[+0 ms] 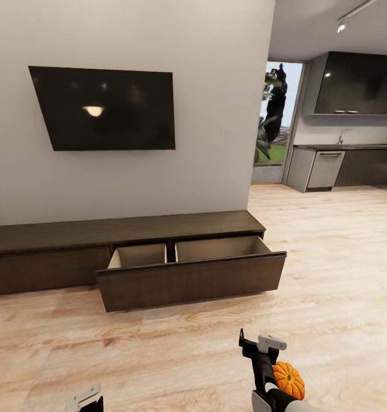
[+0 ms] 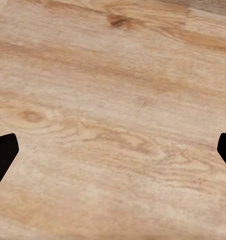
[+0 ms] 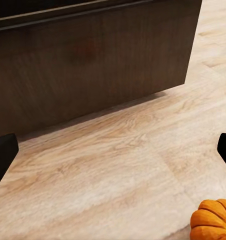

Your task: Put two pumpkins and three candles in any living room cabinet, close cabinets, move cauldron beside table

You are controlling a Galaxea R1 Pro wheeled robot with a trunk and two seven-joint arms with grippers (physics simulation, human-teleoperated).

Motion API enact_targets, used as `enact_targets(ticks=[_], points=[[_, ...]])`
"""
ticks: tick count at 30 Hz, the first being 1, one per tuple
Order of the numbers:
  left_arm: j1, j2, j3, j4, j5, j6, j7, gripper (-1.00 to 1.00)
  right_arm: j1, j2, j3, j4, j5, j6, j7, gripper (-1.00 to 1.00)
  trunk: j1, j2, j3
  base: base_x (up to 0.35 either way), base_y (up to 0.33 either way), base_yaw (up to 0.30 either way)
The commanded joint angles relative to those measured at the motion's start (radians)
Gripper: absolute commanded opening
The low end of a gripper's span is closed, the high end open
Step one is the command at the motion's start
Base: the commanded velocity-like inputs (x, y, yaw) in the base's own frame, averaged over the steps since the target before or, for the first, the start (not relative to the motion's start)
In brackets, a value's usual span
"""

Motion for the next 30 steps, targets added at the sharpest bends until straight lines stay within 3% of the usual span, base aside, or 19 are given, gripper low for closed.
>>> enact_targets(ticks=[1, 7, 15, 21, 30], points=[[-0.001, 0.001, -0.008, 0.0, 0.011, -0.006, 0.007, 1.0, -0.001, 0.002, 0.01, 0.001, -0.004, -0.002, -0.005, 1.0, 0.0, 0.0, -0.001, 0.0, 0.0, 0.0], [-0.001, 0.001, -0.008, 0.0, 0.01, -0.006, 0.007, 1.0, -0.001, 0.004, 0.011, 0.001, -0.006, -0.004, -0.005, 1.0, 0.0, 0.0, -0.001, 0.0, 0.0, 0.0], [-0.001, 0.001, -0.006, -0.001, 0.005, -0.016, 0.007, 1.0, -0.001, 0.001, 0.009, 0.0, -0.009, -0.004, -0.005, 1.0, 0.0, 0.0, -0.001, 0.0, 0.0, -0.243], [-0.001, 0.001, -0.005, -0.001, 0.006, -0.125, 0.005, 1.0, -0.001, 0.001, 0.009, -0.001, -0.007, -0.003, -0.005, 1.0, 0.0, 0.0, -0.001, 0.0, 0.0, -0.261], [-0.001, 0.001, -0.005, -0.001, 0.006, -0.146, 0.004, 1.0, -0.001, -0.001, 0.011, -0.001, -0.003, -0.002, -0.005, 1.0, 0.0, 0.0, -0.001, 0.0, 0.0, -0.263]])
